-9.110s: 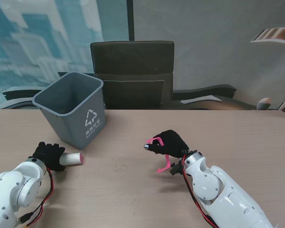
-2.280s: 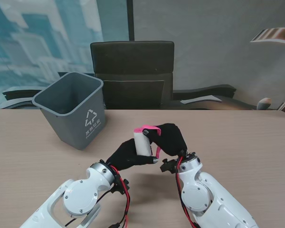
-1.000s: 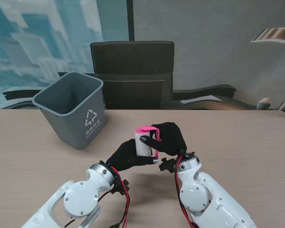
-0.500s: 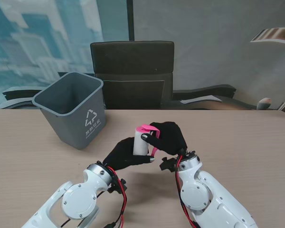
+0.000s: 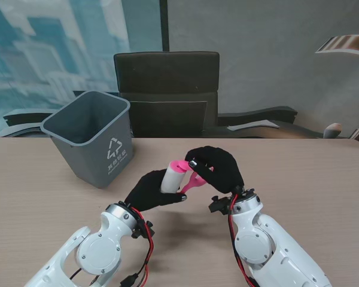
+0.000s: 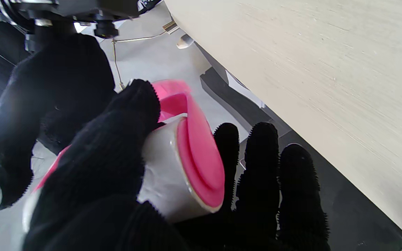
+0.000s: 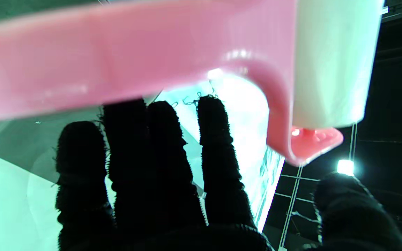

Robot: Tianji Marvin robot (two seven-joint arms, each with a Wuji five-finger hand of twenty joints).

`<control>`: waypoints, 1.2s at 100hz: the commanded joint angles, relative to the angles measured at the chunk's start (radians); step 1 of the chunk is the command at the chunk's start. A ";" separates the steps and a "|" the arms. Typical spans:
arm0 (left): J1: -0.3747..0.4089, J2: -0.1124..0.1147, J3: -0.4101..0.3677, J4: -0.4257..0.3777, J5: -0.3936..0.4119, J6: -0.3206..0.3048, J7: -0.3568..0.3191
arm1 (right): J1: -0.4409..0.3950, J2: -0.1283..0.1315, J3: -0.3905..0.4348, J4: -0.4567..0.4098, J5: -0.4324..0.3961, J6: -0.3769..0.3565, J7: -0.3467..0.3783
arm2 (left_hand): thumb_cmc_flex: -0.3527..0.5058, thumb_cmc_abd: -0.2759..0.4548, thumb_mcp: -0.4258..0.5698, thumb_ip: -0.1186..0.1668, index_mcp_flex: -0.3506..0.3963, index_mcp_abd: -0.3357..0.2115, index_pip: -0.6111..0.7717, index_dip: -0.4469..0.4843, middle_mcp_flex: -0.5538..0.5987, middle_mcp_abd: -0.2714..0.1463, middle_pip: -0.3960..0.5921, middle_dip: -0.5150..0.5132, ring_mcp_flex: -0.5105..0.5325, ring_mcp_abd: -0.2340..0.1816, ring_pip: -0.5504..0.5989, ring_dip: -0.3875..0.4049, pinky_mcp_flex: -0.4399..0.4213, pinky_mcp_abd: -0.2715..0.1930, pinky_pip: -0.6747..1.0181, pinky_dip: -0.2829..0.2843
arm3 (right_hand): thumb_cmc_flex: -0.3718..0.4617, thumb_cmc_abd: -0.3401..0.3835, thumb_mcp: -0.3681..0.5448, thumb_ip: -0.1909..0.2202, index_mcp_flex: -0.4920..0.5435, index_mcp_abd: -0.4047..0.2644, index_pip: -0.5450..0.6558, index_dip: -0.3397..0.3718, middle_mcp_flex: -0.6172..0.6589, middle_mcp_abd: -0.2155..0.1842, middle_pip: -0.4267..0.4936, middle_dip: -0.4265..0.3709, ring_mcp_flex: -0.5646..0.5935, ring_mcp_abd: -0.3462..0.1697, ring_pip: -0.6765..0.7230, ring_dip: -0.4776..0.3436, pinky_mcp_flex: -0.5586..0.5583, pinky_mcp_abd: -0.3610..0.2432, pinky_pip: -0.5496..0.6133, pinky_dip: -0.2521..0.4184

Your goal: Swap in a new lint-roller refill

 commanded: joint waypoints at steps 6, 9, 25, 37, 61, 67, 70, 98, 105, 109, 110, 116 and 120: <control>0.004 0.005 -0.009 0.024 0.040 -0.038 0.001 | -0.025 0.007 0.018 -0.033 -0.015 0.000 0.009 | 0.070 0.089 0.081 0.016 0.055 -0.080 0.095 0.015 -0.015 -0.033 0.015 0.004 -0.023 -0.019 0.034 0.009 -0.006 -0.020 0.014 -0.014 | 0.084 -0.001 -0.004 0.040 -0.043 -0.023 -0.024 0.002 -0.054 0.013 -0.015 -0.018 -0.044 -0.031 -0.028 0.000 -0.050 0.003 -0.033 0.018; 0.003 0.006 -0.010 0.030 0.051 -0.050 0.003 | -0.029 0.009 0.023 -0.039 -0.018 0.001 0.011 | 0.070 0.089 0.081 0.016 0.055 -0.081 0.095 0.015 -0.014 -0.033 0.015 0.004 -0.022 -0.019 0.034 0.009 -0.006 -0.020 0.014 -0.014 | 0.110 -0.008 0.004 0.043 -0.044 -0.024 -0.024 0.002 -0.058 0.012 -0.016 -0.019 -0.049 -0.031 -0.030 0.000 -0.054 0.003 -0.036 0.019; -0.007 0.009 -0.011 0.064 0.124 -0.111 0.030 | -0.056 0.017 0.048 -0.075 -0.025 0.008 0.034 | 0.072 0.088 0.079 0.015 0.057 -0.079 0.094 0.015 -0.015 -0.031 0.015 0.003 -0.022 -0.018 0.034 0.009 -0.006 -0.020 0.014 -0.014 | 0.260 -0.114 0.024 0.062 0.005 -0.075 0.004 0.014 -0.051 -0.009 -0.022 -0.023 0.009 -0.063 0.012 0.015 -0.004 0.034 -0.047 0.037; -0.015 0.012 -0.008 0.085 0.160 -0.141 0.043 | -0.069 0.024 0.056 -0.094 -0.034 0.011 0.054 | 0.071 0.090 0.076 0.014 0.057 -0.079 0.094 0.015 -0.014 -0.034 0.013 0.001 -0.020 -0.018 0.034 0.009 -0.005 -0.018 0.013 -0.015 | 0.334 -0.199 0.051 0.067 -0.011 -0.089 -0.005 0.009 -0.086 -0.030 -0.046 -0.028 -0.039 -0.087 -0.018 0.006 -0.030 0.027 -0.079 0.030; -0.016 0.013 -0.007 0.087 0.156 -0.140 0.037 | -0.081 0.034 0.062 -0.105 -0.057 0.012 0.077 | 0.072 0.089 0.073 0.013 0.059 -0.082 0.094 0.014 -0.013 -0.034 0.013 -0.001 -0.019 -0.019 0.033 0.008 -0.003 -0.015 0.012 -0.015 | 0.436 -0.373 0.127 0.030 -0.074 -0.126 0.106 -0.117 -0.138 -0.051 -0.074 -0.018 -0.122 -0.108 -0.087 0.012 -0.109 0.026 -0.166 0.069; -0.015 0.012 -0.008 0.086 0.155 -0.138 0.038 | -0.083 0.034 0.063 -0.105 -0.059 0.009 0.076 | 0.073 0.090 0.073 0.013 0.059 -0.082 0.093 0.014 -0.012 -0.034 0.013 -0.001 -0.019 -0.019 0.033 0.008 -0.003 -0.014 0.012 -0.016 | 0.453 -0.392 0.133 0.033 -0.077 -0.129 0.116 -0.119 -0.137 -0.052 -0.073 -0.017 -0.123 -0.108 -0.087 0.013 -0.112 0.029 -0.168 0.070; -0.014 0.012 -0.009 0.085 0.153 -0.136 0.038 | -0.083 0.034 0.063 -0.105 -0.060 0.008 0.075 | 0.072 0.089 0.073 0.013 0.059 -0.082 0.093 0.013 -0.012 -0.034 0.013 -0.001 -0.019 -0.019 0.033 0.008 -0.003 -0.014 0.011 -0.016 | 0.464 -0.417 0.159 0.034 -0.092 -0.132 0.164 -0.155 -0.137 -0.053 -0.072 -0.015 -0.123 -0.109 -0.085 0.015 -0.113 0.031 -0.171 0.077; -0.012 0.012 -0.007 0.082 0.142 -0.133 0.034 | -0.084 0.034 0.057 -0.103 -0.055 0.009 0.079 | 0.071 0.090 0.072 0.012 0.059 -0.082 0.092 0.014 -0.012 -0.035 0.013 -0.002 -0.017 -0.020 0.033 0.008 -0.003 -0.014 0.011 -0.016 | 0.458 -0.473 0.266 0.040 -0.115 -0.133 0.266 -0.230 -0.129 -0.053 -0.068 -0.011 -0.117 -0.107 -0.078 0.020 -0.110 0.037 -0.172 0.088; -0.013 0.012 -0.007 0.081 0.139 -0.129 0.031 | -0.084 0.033 0.057 -0.103 -0.057 0.009 0.075 | 0.072 0.090 0.072 0.013 0.059 -0.082 0.092 0.014 -0.011 -0.034 0.014 -0.002 -0.017 -0.020 0.033 0.008 -0.003 -0.014 0.011 -0.016 | 0.447 -0.469 0.274 0.038 -0.110 -0.128 0.263 -0.230 -0.127 -0.051 -0.066 -0.010 -0.115 -0.106 -0.075 0.021 -0.108 0.037 -0.171 0.089; -0.013 0.012 -0.007 0.080 0.136 -0.126 0.030 | -0.085 0.033 0.057 -0.104 -0.056 0.008 0.074 | 0.072 0.090 0.072 0.013 0.059 -0.082 0.092 0.014 -0.011 -0.034 0.014 -0.002 -0.017 -0.020 0.033 0.008 -0.003 -0.014 0.011 -0.016 | 0.438 -0.465 0.275 0.036 -0.106 -0.125 0.261 -0.229 -0.126 -0.052 -0.065 -0.010 -0.114 -0.106 -0.074 0.022 -0.108 0.038 -0.170 0.090; -0.013 0.012 -0.007 0.080 0.136 -0.125 0.029 | -0.085 0.033 0.057 -0.104 -0.056 0.008 0.074 | 0.072 0.090 0.072 0.013 0.059 -0.082 0.092 0.014 -0.011 -0.034 0.014 -0.002 -0.017 -0.020 0.033 0.008 -0.003 -0.014 0.011 -0.016 | 0.436 -0.463 0.276 0.036 -0.105 -0.125 0.260 -0.229 -0.126 -0.052 -0.065 -0.010 -0.114 -0.105 -0.073 0.022 -0.108 0.038 -0.170 0.090; -0.012 0.011 -0.007 0.079 0.131 -0.120 0.027 | -0.087 0.033 0.058 -0.105 -0.057 0.007 0.072 | 0.073 0.089 0.072 0.013 0.059 -0.082 0.092 0.014 -0.011 -0.034 0.014 -0.002 -0.018 -0.018 0.033 0.008 -0.003 -0.014 0.011 -0.016 | 0.420 -0.449 0.274 0.033 -0.098 -0.122 0.253 -0.228 -0.124 -0.050 -0.063 -0.009 -0.113 -0.106 -0.071 0.023 -0.105 0.038 -0.168 0.091; -0.012 0.011 -0.007 0.078 0.128 -0.117 0.026 | -0.088 0.032 0.058 -0.105 -0.058 0.006 0.069 | 0.072 0.090 0.072 0.013 0.059 -0.082 0.092 0.014 -0.011 -0.034 0.014 -0.002 -0.017 -0.018 0.033 0.008 -0.003 -0.014 0.011 -0.016 | 0.410 -0.436 0.263 0.033 -0.084 -0.119 0.214 -0.193 -0.123 -0.050 -0.062 -0.007 -0.113 -0.105 -0.068 0.024 -0.105 0.039 -0.169 0.093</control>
